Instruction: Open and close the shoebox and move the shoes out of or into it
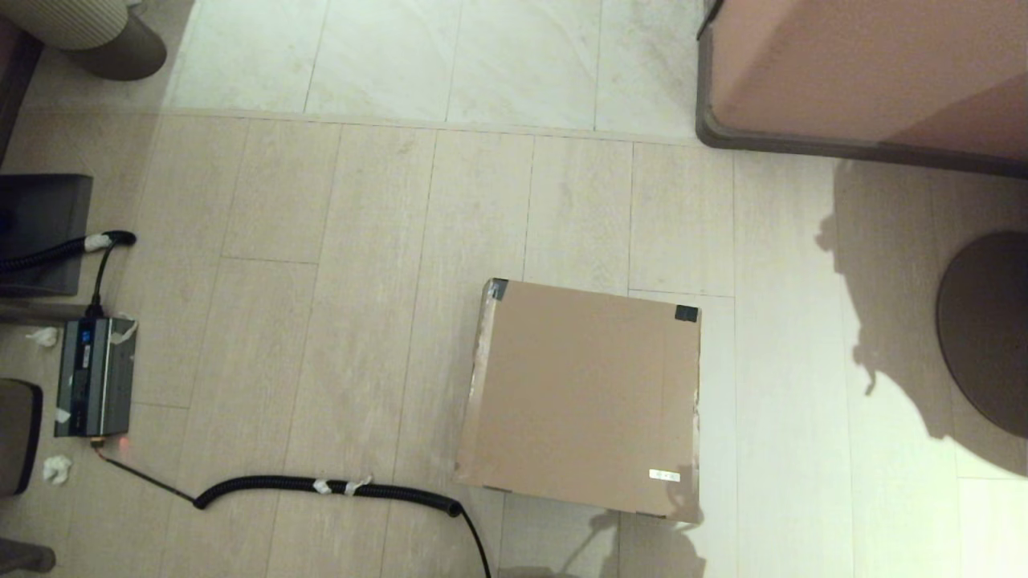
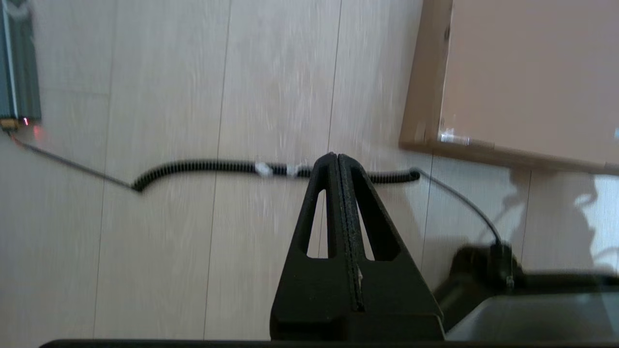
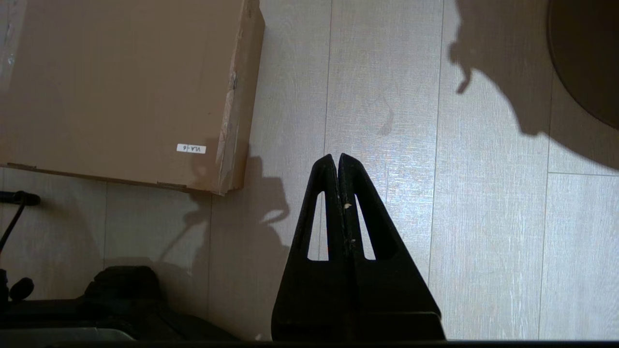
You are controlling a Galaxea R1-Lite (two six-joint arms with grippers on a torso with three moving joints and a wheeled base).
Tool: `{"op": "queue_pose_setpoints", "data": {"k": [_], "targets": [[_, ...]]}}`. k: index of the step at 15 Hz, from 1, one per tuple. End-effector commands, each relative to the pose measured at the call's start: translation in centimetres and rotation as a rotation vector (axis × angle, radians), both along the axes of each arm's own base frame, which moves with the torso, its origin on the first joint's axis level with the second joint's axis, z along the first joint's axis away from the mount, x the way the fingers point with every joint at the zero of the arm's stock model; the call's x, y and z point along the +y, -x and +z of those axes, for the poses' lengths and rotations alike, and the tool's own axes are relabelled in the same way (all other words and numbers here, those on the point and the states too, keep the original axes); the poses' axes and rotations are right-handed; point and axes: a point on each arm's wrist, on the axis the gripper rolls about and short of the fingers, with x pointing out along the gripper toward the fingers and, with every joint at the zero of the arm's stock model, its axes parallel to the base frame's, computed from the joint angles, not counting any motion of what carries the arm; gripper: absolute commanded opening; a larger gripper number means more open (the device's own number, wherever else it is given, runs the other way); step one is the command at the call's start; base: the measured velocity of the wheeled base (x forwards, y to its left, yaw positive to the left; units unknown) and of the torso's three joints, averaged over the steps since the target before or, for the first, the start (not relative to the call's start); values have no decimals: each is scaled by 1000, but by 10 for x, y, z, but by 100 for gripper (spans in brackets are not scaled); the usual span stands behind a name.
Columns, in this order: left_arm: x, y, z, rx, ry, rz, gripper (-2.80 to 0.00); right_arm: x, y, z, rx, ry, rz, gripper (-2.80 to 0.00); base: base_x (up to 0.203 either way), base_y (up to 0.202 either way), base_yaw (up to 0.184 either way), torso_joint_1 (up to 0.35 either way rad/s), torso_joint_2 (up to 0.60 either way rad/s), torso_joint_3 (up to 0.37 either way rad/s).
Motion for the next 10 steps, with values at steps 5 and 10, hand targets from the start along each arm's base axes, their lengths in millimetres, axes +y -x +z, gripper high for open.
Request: {"op": "queue_pose_setpoints", "data": {"k": [5, 10], "targets": [[0, -2, -3, -7, -2, -2, -280, 0, 0, 0, 3, -13, 1, -280, 0, 0, 0, 0, 0, 0], [0, -2, -3, -10, 0, -2, -280, 0, 0, 0, 0, -52, 2, -280, 0, 0, 0, 0, 0, 0]]}}
